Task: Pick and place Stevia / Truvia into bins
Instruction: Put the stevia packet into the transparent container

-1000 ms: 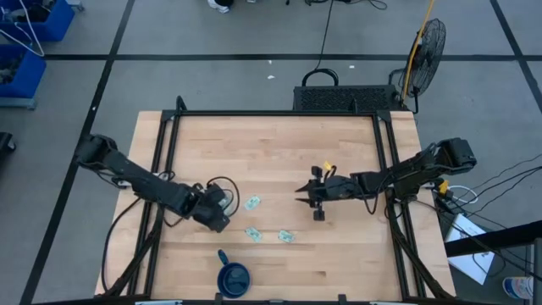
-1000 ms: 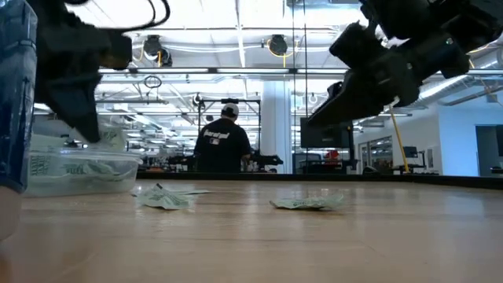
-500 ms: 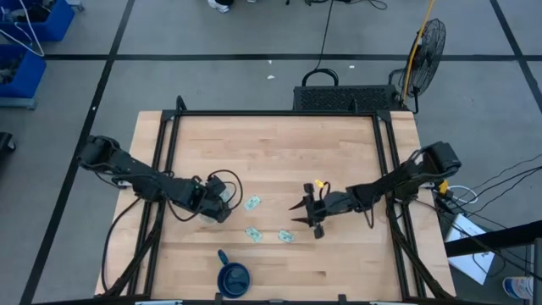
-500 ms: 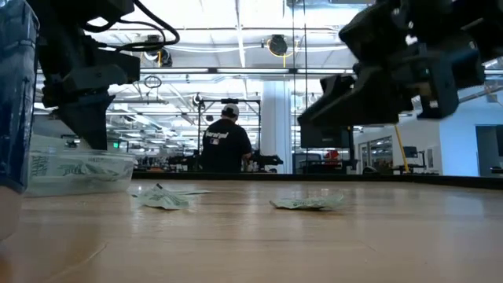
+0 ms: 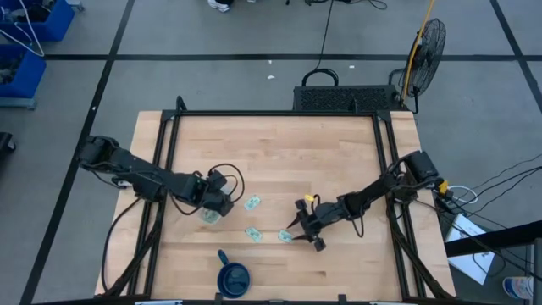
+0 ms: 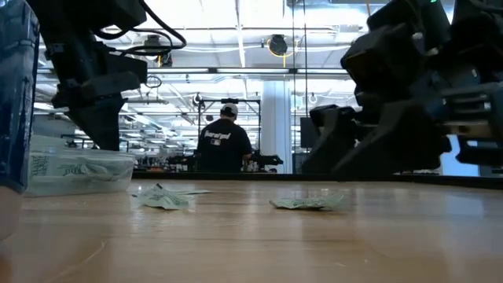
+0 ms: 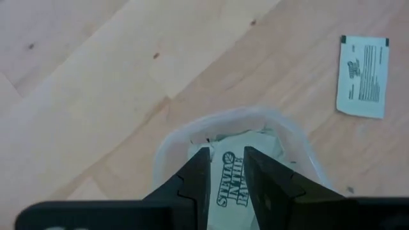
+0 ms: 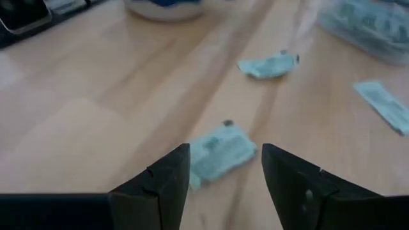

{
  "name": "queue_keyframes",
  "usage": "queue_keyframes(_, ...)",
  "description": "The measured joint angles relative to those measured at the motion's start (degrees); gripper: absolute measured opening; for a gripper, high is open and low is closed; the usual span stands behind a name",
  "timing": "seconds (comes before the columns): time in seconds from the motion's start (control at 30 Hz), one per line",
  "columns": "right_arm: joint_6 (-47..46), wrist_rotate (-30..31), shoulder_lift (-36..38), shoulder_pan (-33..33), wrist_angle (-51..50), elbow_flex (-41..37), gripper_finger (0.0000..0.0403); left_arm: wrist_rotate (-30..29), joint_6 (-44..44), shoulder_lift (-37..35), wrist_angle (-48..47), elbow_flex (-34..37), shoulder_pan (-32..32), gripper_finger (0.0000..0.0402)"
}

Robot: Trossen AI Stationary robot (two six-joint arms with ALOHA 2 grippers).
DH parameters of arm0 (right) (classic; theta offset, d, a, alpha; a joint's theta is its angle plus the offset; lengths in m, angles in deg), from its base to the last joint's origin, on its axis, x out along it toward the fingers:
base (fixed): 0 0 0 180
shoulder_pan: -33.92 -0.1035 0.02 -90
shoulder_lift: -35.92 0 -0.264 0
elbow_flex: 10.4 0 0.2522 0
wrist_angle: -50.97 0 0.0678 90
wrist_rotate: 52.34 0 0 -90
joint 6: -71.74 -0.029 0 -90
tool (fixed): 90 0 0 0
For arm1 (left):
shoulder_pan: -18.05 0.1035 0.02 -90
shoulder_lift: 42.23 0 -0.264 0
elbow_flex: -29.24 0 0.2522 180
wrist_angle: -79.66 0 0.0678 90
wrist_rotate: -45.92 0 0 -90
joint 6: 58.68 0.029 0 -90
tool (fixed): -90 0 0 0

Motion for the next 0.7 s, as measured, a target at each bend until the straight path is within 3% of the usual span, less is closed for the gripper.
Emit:
queue_keyframes(0.2,0.0,-0.2,0.0,-0.6,0.5,0.5,0.0188,0.1,0.6,0.0,1.0,0.0,0.8,0.0102)
queue_keyframes(0.4,0.0,-5.8,0.0,-1.3,0.5,0.6,0.0179,-2.2,1.9,0.0,3.4,0.0,0.8,0.0102)
queue_keyframes(0.7,5.7,-3.9,0.0,-3.6,-2.4,1.0,0.0171,-6.8,6.4,0.0,10.0,0.0,0.8,0.0102)
